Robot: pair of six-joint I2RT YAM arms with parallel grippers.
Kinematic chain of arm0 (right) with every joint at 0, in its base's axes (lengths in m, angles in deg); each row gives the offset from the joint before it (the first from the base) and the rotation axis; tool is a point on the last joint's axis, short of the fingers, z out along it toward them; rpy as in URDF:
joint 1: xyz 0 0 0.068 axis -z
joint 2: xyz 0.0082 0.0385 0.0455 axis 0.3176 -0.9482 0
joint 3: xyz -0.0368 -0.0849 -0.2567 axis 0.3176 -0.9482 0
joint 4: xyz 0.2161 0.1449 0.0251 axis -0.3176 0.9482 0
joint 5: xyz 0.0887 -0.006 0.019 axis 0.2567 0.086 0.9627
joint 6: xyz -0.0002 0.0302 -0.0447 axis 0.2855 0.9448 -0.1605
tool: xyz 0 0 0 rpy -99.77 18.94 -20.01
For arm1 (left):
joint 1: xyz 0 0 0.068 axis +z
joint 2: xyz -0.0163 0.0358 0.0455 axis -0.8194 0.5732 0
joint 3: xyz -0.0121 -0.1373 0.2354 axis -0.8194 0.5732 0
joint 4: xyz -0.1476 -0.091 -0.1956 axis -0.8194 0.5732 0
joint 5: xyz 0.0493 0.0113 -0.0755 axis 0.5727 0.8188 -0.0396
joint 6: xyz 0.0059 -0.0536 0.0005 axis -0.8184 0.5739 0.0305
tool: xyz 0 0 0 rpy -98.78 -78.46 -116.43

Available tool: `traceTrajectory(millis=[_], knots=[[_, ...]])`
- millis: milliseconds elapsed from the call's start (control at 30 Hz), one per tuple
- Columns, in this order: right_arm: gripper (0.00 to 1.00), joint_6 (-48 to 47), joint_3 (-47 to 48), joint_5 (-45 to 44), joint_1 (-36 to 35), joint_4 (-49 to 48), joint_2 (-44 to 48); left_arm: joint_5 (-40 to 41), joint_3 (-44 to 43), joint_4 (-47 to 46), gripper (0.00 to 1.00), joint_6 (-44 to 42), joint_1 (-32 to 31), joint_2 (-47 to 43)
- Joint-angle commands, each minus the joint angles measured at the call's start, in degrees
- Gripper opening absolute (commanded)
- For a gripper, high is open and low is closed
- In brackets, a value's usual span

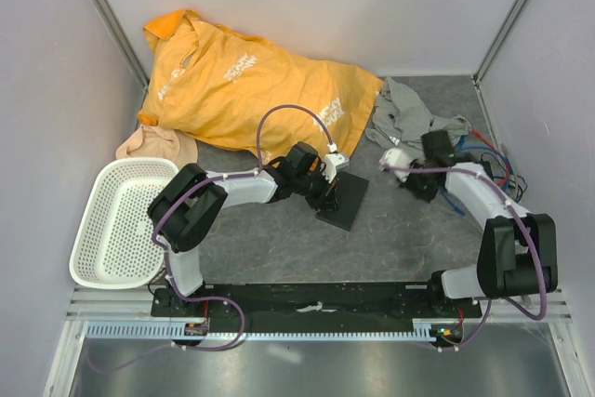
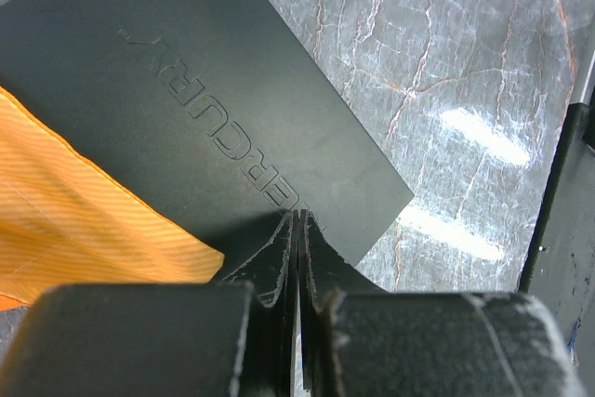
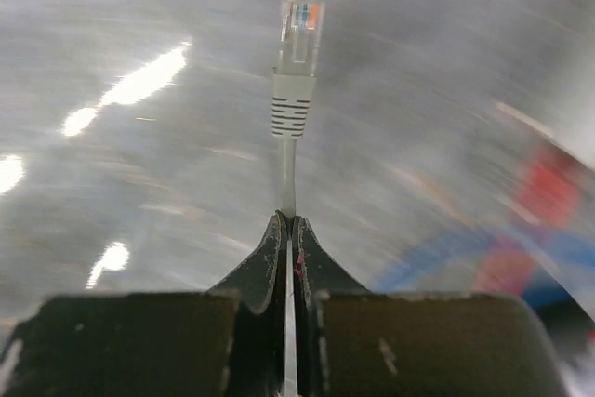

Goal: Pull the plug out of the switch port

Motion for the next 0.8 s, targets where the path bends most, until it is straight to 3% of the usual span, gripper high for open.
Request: traceTrajectory(millis=[0,200,400,500,533,600,667,767], knots=[[0.01,-0.52,11.93,-3.14,14.0,-0.12,-3.13,3.29,0.23,3.86,0.02,-2.47,-0.13,1.96],[0.01,4.83,25.38,-2.88,25.89,-1.25,-12.62,2.59,-1.01,3.86,0.02,-2.03,-0.13,3.19],[0.04,15.63,29.34,-3.13,26.09,-5.9,-20.02,2.59,-0.92,3.69,0.02,-2.03,-0.13,2.75],[0.27,21.79,32.07,-5.25,26.0,-6.52,-23.63,2.5,-0.13,3.77,0.02,-3.16,-0.13,1.53],[0.44,23.2,32.77,-5.34,26.0,-6.61,-23.81,2.42,0.13,3.77,0.02,-3.43,-0.05,1.09],[0.61,26.27,32.86,-3.59,26.0,-7.49,-22.32,2.33,0.83,4.12,0.02,-4.05,0.04,-0.14],[0.98,28.03,32.51,-0.96,24.87,-7.67,-19.09,1.37,1.1,4.39,0.01,-4.31,0.22,-1.2],[0.98,31.81,31.55,0.46,21.27,-7.67,-13.9,0.66,0.75,4.3,0.02,-4.14,0.22,-2.35]])
